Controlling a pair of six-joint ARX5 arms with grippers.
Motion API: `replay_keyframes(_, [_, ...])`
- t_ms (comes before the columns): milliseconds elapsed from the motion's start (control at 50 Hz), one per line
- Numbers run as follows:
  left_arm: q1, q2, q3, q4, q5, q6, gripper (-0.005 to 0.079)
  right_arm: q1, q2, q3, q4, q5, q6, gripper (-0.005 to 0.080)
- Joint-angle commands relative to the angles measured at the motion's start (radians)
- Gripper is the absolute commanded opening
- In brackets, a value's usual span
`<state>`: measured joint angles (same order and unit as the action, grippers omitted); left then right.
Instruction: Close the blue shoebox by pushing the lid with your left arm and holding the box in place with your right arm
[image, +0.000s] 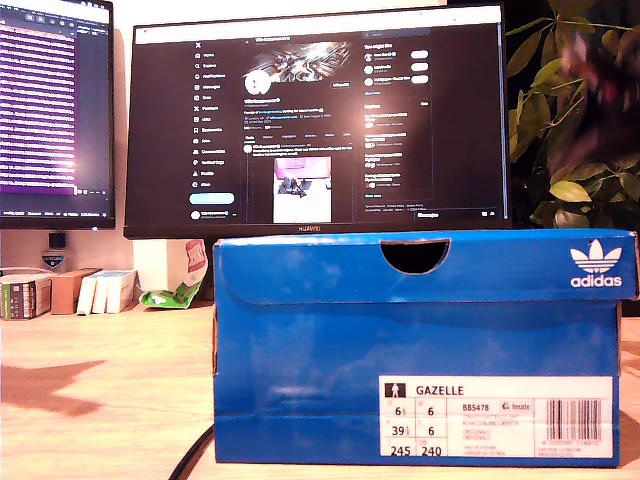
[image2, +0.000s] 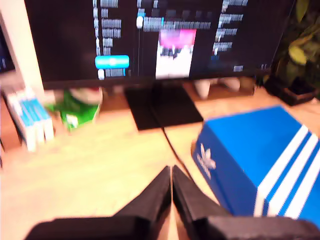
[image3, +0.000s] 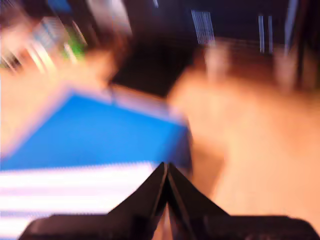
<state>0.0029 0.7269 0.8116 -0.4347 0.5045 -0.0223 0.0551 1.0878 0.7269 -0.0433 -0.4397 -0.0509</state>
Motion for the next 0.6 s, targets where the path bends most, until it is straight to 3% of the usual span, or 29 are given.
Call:
replay_keyframes(0, [-0.001, -0.01, 0.014, 0.019, 0.005, 0.005, -0.0019, 0.01, -0.022, 0.001, 0.028, -0.007, 0.024, -0.0012])
replay_keyframes(300, [-0.001, -0.01, 0.015, 0.192, 0.005, 0.004, -0.0019, 0.019, -0.103, 0.085, 0.106, -0.025, 0.019, -0.0012])
replay_keyframes(580, [-0.003, -0.089, 0.037, 0.186, 0.011, 0.016, -0.0019, 0.071, -0.307, 0.131, 0.066, 0.05, 0.017, -0.0012])
